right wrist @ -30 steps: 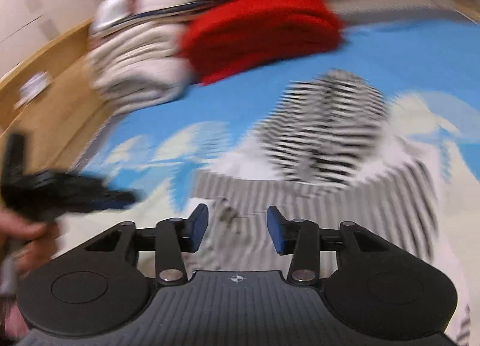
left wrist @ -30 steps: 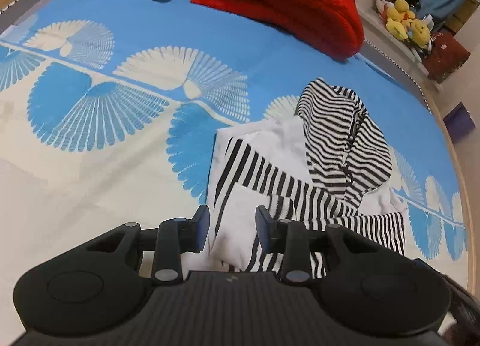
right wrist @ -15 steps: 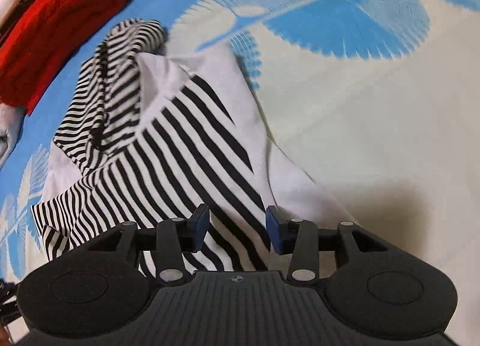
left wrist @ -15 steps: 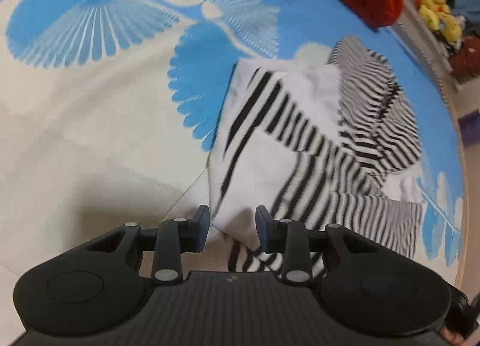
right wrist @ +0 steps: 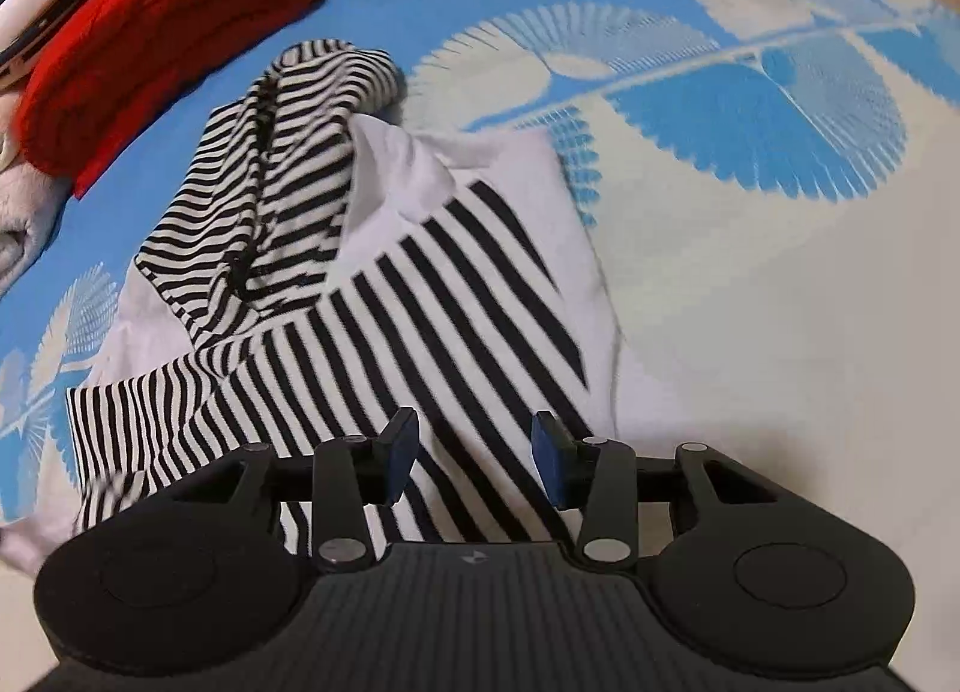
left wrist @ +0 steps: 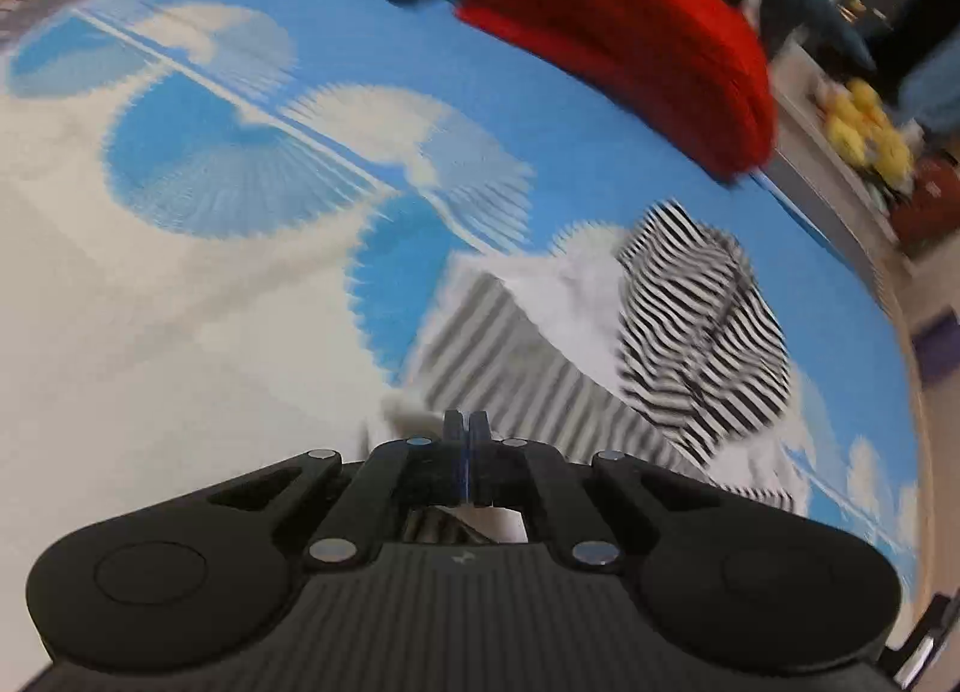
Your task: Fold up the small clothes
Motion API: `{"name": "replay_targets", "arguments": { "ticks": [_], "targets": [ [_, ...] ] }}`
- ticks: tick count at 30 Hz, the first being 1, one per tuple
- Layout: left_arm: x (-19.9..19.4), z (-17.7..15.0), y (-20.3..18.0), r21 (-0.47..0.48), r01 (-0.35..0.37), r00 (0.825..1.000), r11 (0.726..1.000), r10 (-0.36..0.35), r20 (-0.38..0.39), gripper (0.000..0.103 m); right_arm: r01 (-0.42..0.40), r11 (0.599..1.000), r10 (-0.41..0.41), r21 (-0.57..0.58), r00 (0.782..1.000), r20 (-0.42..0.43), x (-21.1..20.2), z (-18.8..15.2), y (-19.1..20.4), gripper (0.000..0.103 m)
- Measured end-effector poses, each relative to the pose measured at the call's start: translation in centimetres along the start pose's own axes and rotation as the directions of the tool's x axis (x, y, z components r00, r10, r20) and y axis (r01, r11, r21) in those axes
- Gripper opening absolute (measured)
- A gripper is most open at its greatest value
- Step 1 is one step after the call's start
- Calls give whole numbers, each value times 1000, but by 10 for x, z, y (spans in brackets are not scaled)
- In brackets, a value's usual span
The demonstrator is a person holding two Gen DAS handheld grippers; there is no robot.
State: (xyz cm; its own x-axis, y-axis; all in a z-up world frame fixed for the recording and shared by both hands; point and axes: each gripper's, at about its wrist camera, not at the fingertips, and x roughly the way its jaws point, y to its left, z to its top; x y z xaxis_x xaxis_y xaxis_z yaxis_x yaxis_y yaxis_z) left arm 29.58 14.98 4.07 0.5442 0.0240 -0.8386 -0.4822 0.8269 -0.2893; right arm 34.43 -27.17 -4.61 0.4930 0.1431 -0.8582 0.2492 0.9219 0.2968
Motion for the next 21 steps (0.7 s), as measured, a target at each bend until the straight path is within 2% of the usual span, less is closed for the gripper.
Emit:
{"name": "replay_targets", "arguments": {
  "ticks": [3, 5, 6, 8, 9, 10, 12, 14, 16, 21],
  "targets": [
    [-7, -2, 13, -66, -102, 995, 993, 102, -1, 1, 29, 999, -29, -23, 1000, 8, 6, -3, 7, 43],
    [-13, 1, 9, -46, -129, 990, 991, 131, 51, 4, 68, 998, -68, -4, 998, -13, 13, -5, 4, 43],
    [-17, 4, 2, -9, -124, 988, 992, 124, 87, 8, 88, 996, -88, 22, 996, -25, 16, -6, 0, 43],
    [-21, 5, -11, 67, -91, 988, 994, 82, 128, 27, 106, 992, -104, 70, 994, -33, 17, -7, -6, 43],
    [-20, 4, -16, 100, -70, 990, 993, 57, 126, 33, 108, 991, -106, 79, 994, -28, 16, -6, -6, 43],
    [-15, 3, -21, 127, -44, 994, 991, 31, 105, 39, 108, 991, -107, 77, 994, -19, 15, -6, -5, 43],
    [4, -1, -24, 134, -4, 1000, 991, 2, 15, 39, 110, 993, -110, 53, 994, -1, 14, -4, -1, 45],
    [26, -6, -22, 103, 22, 997, 994, -14, -77, 39, 114, 993, -114, 44, 993, -5, 16, -4, 0, 45],
    [52, -13, -18, 83, 20, 988, 996, -7, -156, 39, 121, 991, -119, 61, 992, -27, 21, -4, -3, 45],
    [94, -34, -4, 39, -51, 956, 998, 60, -288, 39, 122, 990, -120, 71, 992, -32, 21, -3, -5, 46]
  ]
}}
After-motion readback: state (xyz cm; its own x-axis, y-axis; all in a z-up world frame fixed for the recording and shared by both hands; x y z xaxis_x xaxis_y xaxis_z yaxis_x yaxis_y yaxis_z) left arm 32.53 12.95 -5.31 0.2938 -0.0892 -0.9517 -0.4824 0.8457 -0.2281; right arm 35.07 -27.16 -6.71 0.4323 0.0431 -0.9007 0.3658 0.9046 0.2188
